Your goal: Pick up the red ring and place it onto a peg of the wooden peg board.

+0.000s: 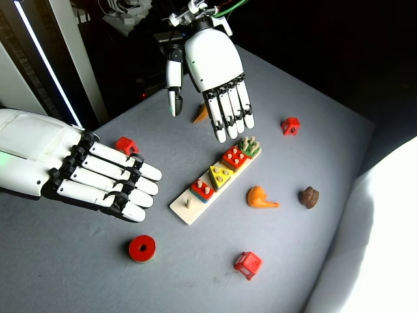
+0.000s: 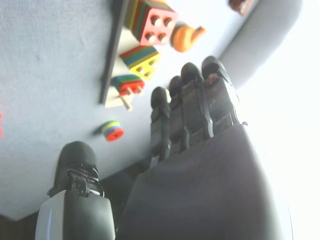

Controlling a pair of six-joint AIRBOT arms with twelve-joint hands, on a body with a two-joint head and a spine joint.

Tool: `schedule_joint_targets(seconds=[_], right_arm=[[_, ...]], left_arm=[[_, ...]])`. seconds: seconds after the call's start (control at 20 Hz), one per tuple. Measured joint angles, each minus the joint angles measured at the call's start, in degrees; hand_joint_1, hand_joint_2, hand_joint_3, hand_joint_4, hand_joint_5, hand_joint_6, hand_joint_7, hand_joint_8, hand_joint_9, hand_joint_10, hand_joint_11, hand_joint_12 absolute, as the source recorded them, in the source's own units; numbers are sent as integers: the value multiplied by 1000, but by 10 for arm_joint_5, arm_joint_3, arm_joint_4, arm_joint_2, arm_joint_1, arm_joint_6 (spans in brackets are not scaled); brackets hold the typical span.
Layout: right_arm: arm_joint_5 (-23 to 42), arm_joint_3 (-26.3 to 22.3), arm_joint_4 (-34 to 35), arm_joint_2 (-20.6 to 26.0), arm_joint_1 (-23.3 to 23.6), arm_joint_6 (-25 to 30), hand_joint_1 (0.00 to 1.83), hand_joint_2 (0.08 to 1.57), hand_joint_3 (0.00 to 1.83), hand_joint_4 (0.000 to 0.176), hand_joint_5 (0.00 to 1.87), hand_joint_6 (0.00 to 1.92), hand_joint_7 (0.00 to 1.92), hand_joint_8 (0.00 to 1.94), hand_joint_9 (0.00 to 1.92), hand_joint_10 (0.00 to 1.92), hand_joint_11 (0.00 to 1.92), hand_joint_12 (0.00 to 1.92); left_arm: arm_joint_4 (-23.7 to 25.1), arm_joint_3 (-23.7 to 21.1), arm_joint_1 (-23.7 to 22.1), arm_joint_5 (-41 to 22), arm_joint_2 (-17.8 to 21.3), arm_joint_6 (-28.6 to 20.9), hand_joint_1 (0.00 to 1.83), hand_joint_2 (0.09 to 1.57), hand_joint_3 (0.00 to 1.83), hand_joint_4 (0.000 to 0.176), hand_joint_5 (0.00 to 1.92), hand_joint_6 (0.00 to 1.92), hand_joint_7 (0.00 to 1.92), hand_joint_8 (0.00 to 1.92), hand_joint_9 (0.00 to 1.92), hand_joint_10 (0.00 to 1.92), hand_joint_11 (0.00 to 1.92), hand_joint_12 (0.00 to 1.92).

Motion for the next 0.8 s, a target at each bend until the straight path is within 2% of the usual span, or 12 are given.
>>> schedule_joint_targets(seconds=[0.05,0.1,0.35,0.4,0.45,0.5,0.7,0.8], right_arm=[[0,0,0,0,0,4,631,1041,31,0,0,0,0,0,0,0,0,4],[-2,0,-2,0,0,4,687,1045,13,0,0,0,0,0,0,0,0,0],[-3,1,-2,0,1,4,646,1047,9,0,0,0,0,0,1,0,25,19],[-5,4,-2,-1,2,5,702,1036,3,0,0,0,0,0,0,0,34,27],[-6,8,-3,-2,3,12,720,1026,2,0,2,0,5,9,17,3,6,193],[-13,18,4,-8,9,25,724,1024,1,0,3,0,9,8,22,3,0,258],[-69,85,144,-56,57,-26,743,1025,0,0,6,1,37,8,46,10,0,274],[-77,108,147,-73,63,-42,789,1018,0,0,45,10,66,8,64,12,0,344]], left_arm=[[1,0,0,4,0,-4,0,1060,45,0,58,4,26,3,11,3,0,86],[5,0,0,10,0,-10,0,1068,30,0,71,5,38,4,17,3,0,86],[12,-4,0,34,0,-10,0,1078,19,0,69,1,41,3,18,2,3,65],[12,-4,0,38,0,-12,0,1073,15,0,57,0,27,0,11,0,1,66],[12,-4,0,42,0,-17,0,1075,15,0,52,0,23,0,4,0,0,66],[12,-5,0,49,0,-22,0,1075,15,0,51,0,22,0,2,0,0,65],[12,-5,0,64,0,-23,0,1082,11,0,53,1,29,2,6,1,0,59],[12,-5,0,71,-1,-23,0,1082,10,0,53,1,18,0,0,0,0,56]])
